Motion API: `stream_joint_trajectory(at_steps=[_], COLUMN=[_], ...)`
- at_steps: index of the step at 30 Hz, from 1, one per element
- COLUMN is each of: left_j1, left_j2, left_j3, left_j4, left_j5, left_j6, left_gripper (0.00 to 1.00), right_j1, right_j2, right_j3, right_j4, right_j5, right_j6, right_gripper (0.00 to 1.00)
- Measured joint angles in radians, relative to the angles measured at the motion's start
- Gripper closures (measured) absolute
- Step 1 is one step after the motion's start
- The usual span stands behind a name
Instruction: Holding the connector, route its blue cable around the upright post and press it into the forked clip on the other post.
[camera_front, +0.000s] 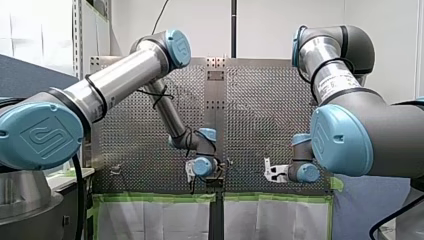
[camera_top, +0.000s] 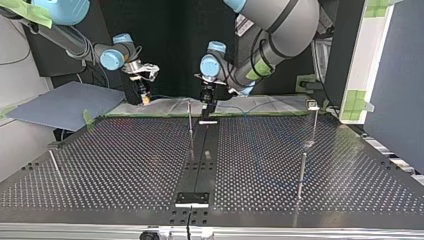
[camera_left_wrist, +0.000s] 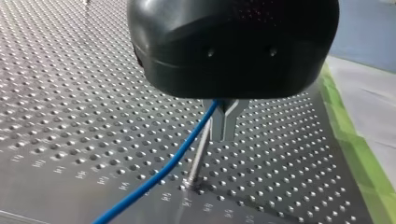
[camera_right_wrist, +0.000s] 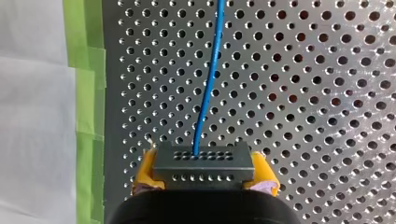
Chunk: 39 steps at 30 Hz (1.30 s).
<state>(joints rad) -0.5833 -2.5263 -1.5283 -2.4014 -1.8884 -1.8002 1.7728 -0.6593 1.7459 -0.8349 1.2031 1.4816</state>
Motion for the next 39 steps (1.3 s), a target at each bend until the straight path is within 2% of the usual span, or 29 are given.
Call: stream_joint_trajectory(at_steps=[8,18,22,26,29,39], left_j1=[0.000,0.002,-0.008,-0.021,-0.029,-0.023], left_j2=[-0.048,-0.053,-0.052,-0.047,-0.037,0.018], left_j3=[0.052,0.078,0.072,0.057,0.050,0.049], left_j4=[-0.030,-0.081,-0.109,-0.127,-0.130,-0.135], left_j5=[0.010,-0.003,-0.019,-0.027,-0.030,-0.031], left_j6=[-0.004,0.001,0.012,0.020,0.023,0.026], left_gripper=[1.00,1.00,1.00,1.00,1.00,1.00], right_j1=[0.000,-0.001,-0.001,-0.001,-0.002,-0.004], right_j2=[0.000,0.000,0.000,0.000,-0.001,-0.003], right_j3=[-0.026,-0.031,-0.031,-0.031,-0.031,-0.037], right_j4=[0.022,0.023,0.036,0.050,0.055,0.054], right_j5=[0.002,0.003,0.013,0.038,0.049,0.053], right_j6=[-0.005,-0.009,-0.026,-0.049,-0.058,-0.063], right_gripper=[1.00,1.00,1.00,1.00,1.00,1.00])
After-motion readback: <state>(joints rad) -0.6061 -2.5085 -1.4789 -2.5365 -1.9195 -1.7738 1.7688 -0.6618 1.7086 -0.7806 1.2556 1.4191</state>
